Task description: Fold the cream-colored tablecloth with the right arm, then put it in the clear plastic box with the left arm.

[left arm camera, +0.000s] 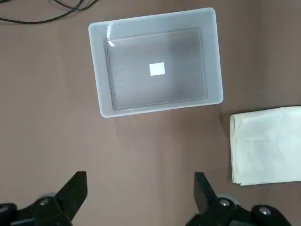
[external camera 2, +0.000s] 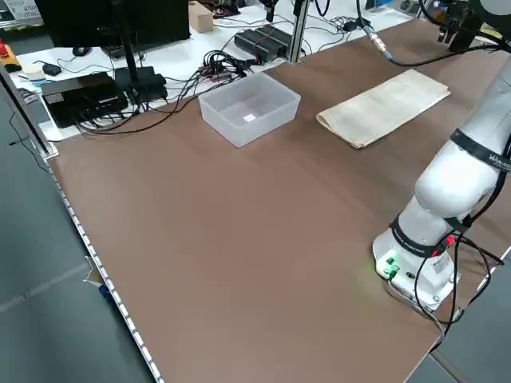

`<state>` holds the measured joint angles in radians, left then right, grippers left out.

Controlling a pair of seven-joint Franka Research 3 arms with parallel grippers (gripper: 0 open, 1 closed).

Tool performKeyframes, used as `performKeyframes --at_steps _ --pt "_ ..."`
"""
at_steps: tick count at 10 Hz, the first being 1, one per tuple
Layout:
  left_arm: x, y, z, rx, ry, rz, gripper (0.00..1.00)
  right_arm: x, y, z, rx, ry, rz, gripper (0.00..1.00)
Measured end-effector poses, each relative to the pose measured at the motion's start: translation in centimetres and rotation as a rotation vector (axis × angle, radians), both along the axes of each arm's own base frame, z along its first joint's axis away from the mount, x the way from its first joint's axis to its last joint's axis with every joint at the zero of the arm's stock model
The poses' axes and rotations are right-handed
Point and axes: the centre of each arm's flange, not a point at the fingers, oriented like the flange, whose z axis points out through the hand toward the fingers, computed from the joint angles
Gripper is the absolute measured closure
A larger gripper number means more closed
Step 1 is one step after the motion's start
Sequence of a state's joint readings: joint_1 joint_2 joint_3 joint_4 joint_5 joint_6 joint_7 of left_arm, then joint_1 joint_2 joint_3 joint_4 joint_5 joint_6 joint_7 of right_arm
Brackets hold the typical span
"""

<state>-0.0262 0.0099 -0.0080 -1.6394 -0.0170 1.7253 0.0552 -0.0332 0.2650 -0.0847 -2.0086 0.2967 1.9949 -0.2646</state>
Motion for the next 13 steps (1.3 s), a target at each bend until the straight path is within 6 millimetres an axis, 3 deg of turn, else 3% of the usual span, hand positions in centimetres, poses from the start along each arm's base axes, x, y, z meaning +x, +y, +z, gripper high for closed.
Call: performKeyframes --at_steps 3,9,13 --pt "0.0 0.0 0.0 0.0 0.0 0.0 0.0 -0.1 0.0 -2.3 -0.001 0.033 -0.001 0.0" --pt "0.0 0.0 0.0 0.0 0.0 0.0 0.0 -0.2 1.6 -3.7 0.001 0.061 0.027 0.0" --pt "0.0 0.0 0.0 0.0 0.0 0.0 0.0 -1.0 4.2 -9.9 0.035 0.126 0.007 0.0"
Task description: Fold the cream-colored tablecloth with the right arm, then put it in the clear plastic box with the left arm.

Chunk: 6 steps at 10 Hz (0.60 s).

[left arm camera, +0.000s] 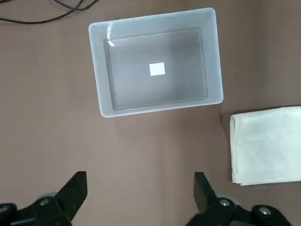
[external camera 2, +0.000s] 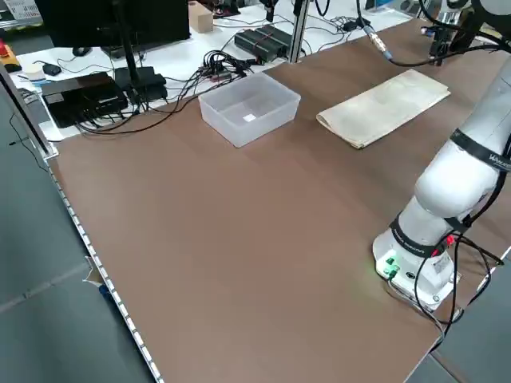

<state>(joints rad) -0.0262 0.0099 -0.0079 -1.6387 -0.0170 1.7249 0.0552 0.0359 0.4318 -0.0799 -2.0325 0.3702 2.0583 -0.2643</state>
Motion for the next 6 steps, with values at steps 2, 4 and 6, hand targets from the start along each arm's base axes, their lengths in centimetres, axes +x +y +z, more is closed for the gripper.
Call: performKeyframes --at_steps 2,4,6 --pt "0.0 0.0 0.0 0.0 0.0 0.0 0.0 -0.4 -0.2 -1.5 0.005 0.011 -0.026 0.0" --pt "0.0 0.0 0.0 0.0 0.0 0.0 0.0 -0.7 -0.2 -2.3 0.019 0.013 -0.059 0.0" --pt "0.0 0.0 0.0 0.0 0.0 0.0 0.0 -0.6 0.2 -3.0 0.028 0.003 -0.083 0.0"
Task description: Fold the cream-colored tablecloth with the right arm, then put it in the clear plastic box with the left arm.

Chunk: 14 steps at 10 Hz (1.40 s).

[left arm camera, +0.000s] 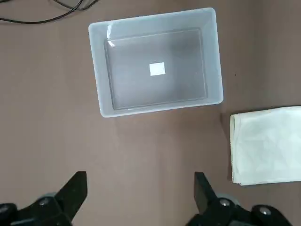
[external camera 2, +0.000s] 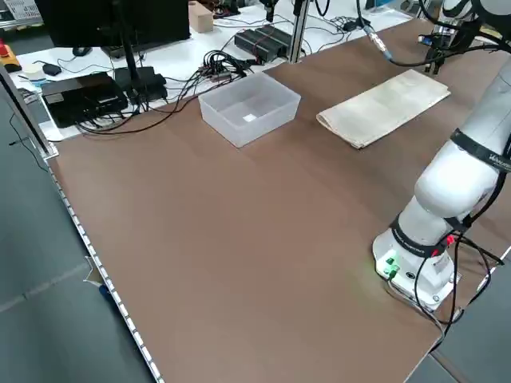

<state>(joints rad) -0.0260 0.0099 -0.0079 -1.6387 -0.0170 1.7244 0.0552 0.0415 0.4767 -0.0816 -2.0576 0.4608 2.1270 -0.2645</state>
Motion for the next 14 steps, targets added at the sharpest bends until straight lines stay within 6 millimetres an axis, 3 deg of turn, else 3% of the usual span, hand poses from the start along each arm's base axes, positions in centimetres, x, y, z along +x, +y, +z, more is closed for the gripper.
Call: performKeyframes --at_steps 6,8,12,14 --pt "0.0 0.0 0.0 0.0 0.0 0.0 0.0 -0.1 2.9 -1.8 0.018 0.001 -0.006 0.04" --pt "0.0 0.0 0.0 0.0 0.0 0.0 0.0 -0.2 2.9 -1.9 0.013 -0.002 -0.007 0.1" --pt "0.0 0.0 0.0 0.0 0.0 0.0 0.0 -0.5 3.2 -3.1 0.02 0.01 -0.025 0.43" --pt "0.0 0.0 0.0 0.0 0.0 0.0 0.0 -0.4 3.5 -3.1 0.023 0.009 -0.024 0.5"
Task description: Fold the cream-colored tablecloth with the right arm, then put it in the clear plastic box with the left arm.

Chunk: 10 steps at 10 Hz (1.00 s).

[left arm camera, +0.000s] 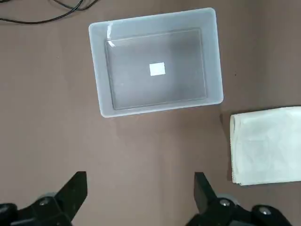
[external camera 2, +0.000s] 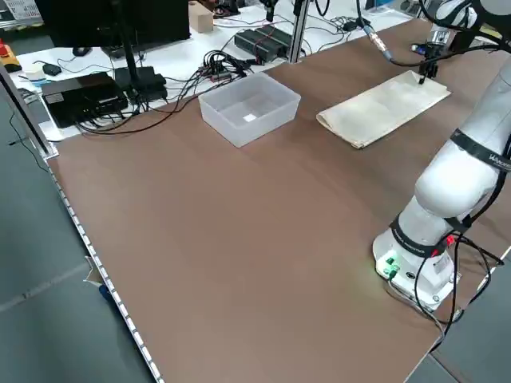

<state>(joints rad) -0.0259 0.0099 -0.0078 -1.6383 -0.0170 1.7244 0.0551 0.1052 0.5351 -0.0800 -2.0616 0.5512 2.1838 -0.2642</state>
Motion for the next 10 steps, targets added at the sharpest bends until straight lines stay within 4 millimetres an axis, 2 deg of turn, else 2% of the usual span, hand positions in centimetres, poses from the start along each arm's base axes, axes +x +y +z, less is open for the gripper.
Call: performKeyframes --at_steps 1,2,4,5,7,9,10 --pt "0.0 0.0 0.0 0.0 0.0 0.0 0.0 0.04 0.07 0.06 0.002 -0.001 -0.001 0.54" --pt "0.0 0.0 0.0 0.0 0.0 0.0 0.0 0.11 0.27 0.22 0.01 -0.001 -0.005 0.63" --pt "0.0 0.0 0.0 0.0 0.0 0.0 0.0 0.12 0.32 0.24 0.01 -0.002 -0.005 0.64" --pt "0.0 0.0 0.0 0.0 0.0 0.0 0.0 0.2 0.54 0.41 0.017 -0.002 -0.005 0.75" --pt "0.0 0.01 0.0 0.0 0.0 0.0 0.0 0.28 0.73 0.55 0.021 -0.002 -0.005 0.85" --pt "0.0 0.01 0.0 0.0 0.0 0.0 0.0 0.31 0.82 0.62 0.022 -0.002 -0.005 0.92" --pt "0.0 0.02 0.0 0.0 0.0 0.0 0.0 0.31 0.82 0.62 0.022 -0.002 -0.005 0.92"
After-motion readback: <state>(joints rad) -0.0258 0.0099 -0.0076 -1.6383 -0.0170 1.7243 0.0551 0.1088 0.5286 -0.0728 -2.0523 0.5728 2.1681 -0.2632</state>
